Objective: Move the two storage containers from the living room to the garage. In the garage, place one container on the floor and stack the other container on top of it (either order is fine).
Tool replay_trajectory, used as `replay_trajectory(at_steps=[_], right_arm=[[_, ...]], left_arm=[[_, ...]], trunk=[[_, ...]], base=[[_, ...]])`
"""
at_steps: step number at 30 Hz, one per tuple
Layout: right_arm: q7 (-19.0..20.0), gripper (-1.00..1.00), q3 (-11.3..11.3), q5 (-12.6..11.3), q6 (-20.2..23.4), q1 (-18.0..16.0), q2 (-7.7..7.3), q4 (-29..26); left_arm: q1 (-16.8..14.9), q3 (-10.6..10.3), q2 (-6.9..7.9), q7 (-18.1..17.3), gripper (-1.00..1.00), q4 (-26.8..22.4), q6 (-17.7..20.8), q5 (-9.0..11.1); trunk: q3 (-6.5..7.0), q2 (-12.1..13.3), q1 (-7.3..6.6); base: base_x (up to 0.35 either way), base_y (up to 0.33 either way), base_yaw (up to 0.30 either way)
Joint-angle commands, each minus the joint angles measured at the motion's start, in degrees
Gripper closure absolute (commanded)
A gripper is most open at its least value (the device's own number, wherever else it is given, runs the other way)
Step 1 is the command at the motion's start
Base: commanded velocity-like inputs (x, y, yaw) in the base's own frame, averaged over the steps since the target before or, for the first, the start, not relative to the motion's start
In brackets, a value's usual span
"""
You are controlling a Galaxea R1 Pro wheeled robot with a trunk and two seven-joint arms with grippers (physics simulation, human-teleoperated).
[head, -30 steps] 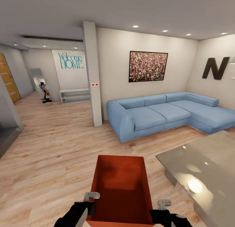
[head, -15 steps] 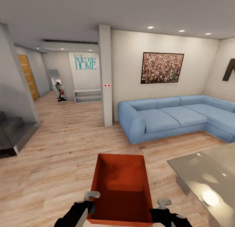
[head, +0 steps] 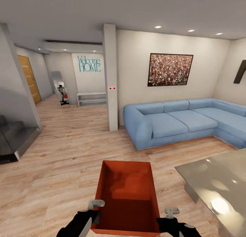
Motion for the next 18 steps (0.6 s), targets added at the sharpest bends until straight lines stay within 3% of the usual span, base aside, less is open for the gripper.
replay_trajectory(at_steps=[1, 11, 18], right_arm=[[-2.7, 1.00, 0.1, -0.5, -1.1, 0.0, -0.04, -0.2], [-2.7, 1.00, 0.1, -0.5, -1.1, 0.0, -0.04, -0.2], [-2.8, 1.00, 0.0, -0.5, -0.9, 0.0, -0.04, -0.2]], left_arm=[[-0.1, 0.6, 0.04, 0.9, 1.00, -0.1, 0.5, -1.1], [-0.1, 0.6, 0.04, 0.9, 1.00, -0.1, 0.5, -1.1], [-0.1, 0.6, 0.04, 0.9, 1.00, -0.1, 0.5, -1.1]], trunk=[[-0.21, -0.1, 0.03], [-0.48, -0.1, 0.03], [-0.31, -0.1, 0.03]], base=[[0.000, 0.000, 0.000], [0.000, 0.000, 0.009], [0.000, 0.000, 0.192]])
